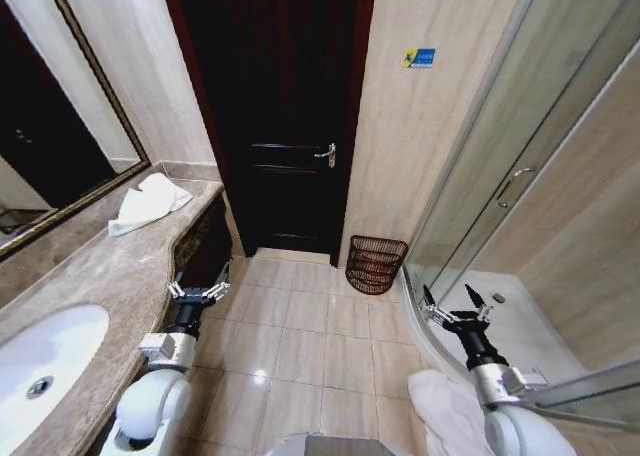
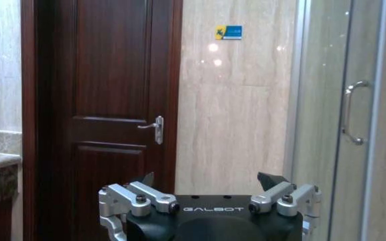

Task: Discard the used towel into the hamper.

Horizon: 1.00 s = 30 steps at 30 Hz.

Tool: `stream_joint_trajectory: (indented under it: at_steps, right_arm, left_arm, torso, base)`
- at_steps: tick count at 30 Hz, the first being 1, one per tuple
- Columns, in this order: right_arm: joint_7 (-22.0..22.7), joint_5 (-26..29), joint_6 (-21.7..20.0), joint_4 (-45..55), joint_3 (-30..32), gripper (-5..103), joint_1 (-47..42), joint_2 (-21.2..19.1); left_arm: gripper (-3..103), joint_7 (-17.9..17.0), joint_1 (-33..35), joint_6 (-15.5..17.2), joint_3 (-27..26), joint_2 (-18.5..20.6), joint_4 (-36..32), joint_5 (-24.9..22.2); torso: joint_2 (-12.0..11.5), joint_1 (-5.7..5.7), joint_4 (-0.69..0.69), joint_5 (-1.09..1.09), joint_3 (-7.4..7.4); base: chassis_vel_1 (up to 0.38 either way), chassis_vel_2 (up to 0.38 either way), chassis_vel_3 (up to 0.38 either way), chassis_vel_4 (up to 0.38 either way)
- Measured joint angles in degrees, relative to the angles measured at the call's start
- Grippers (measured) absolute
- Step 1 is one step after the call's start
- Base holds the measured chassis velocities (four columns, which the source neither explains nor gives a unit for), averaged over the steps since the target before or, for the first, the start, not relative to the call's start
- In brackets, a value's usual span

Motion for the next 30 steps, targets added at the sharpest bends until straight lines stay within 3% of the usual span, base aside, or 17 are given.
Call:
stream_joint_trajectory:
  at_steps: [30]
  right_arm:
    - [-0.29, 0.25, 1.09, -1.48, -0.32, 100, 0.49, -0.87]
  left_arm:
    - [100, 0.72, 0.48, -0.74, -0.14, -1.01, 0.57, 1.02]
  torso:
    - [-0.01, 0.01, 0.01, 0.01, 0.0]
  base:
    - [-0.117, 0.201, 0.203, -0.11]
